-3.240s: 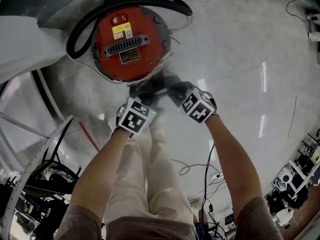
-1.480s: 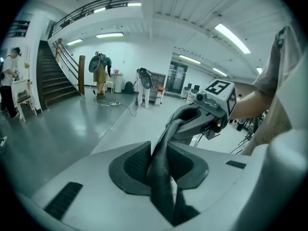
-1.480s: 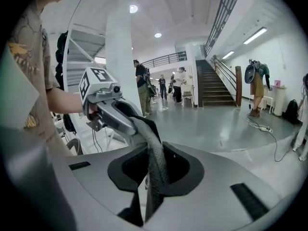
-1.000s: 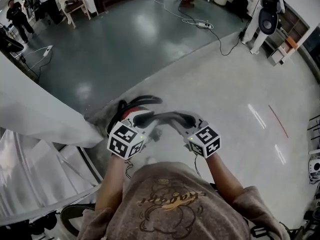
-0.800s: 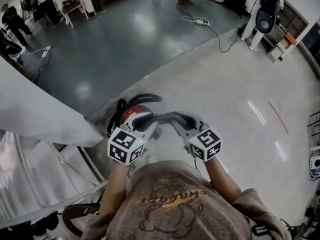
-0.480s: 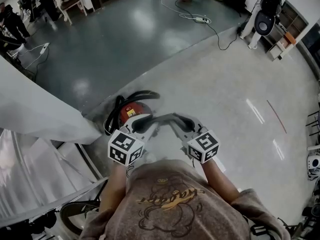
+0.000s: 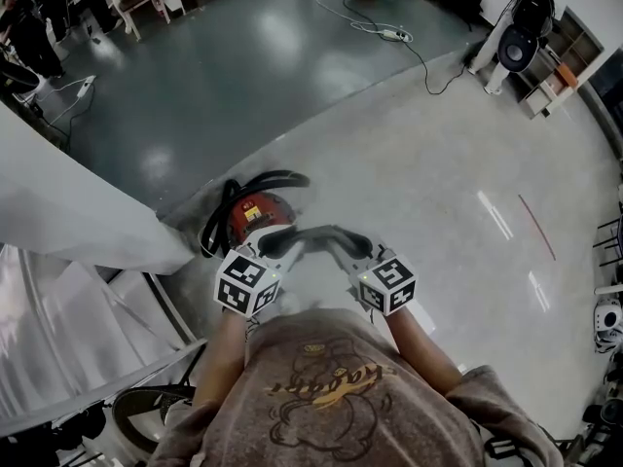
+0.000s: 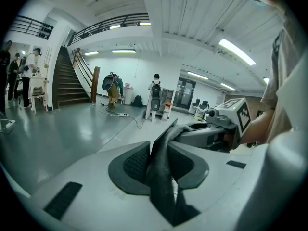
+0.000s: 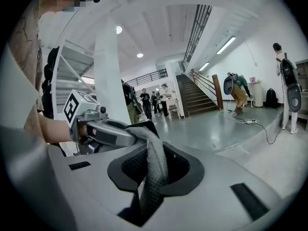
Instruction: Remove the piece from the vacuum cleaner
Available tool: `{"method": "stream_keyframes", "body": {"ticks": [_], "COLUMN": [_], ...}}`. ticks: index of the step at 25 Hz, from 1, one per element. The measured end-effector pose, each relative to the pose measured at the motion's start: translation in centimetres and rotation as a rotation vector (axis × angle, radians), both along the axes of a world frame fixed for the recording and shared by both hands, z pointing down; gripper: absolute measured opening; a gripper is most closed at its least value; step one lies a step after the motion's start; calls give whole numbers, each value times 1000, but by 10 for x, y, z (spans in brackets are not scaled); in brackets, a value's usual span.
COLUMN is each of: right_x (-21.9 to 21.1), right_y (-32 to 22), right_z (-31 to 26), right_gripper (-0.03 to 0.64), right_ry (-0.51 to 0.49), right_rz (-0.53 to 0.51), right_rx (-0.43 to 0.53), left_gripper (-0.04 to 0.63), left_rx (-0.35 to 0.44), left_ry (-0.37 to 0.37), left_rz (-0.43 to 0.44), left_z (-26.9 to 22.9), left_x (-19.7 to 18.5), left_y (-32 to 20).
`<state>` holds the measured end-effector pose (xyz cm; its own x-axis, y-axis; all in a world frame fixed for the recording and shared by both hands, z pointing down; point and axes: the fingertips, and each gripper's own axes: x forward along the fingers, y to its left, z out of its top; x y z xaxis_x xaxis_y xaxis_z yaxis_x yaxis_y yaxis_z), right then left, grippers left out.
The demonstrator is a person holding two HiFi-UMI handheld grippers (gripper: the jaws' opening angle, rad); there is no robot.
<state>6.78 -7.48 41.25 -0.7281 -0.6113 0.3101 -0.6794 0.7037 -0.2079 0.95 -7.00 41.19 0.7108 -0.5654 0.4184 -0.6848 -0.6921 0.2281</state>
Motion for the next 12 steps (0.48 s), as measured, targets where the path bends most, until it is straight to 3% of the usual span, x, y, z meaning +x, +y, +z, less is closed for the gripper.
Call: {"method": "stream_keyframes", "body": {"ticks": [12], "right_x": [-1], "right_y": [1], "right_z": [0], "right_gripper": [54], "right_ry": [16], "right_rz": [-7], "right_rx": [4], "left_gripper": [87], "left_rx": [-8], "left_ry": [24], "left_rz": [-4], "left_z": [1], "left_x": [0], "left_y": [2]}}
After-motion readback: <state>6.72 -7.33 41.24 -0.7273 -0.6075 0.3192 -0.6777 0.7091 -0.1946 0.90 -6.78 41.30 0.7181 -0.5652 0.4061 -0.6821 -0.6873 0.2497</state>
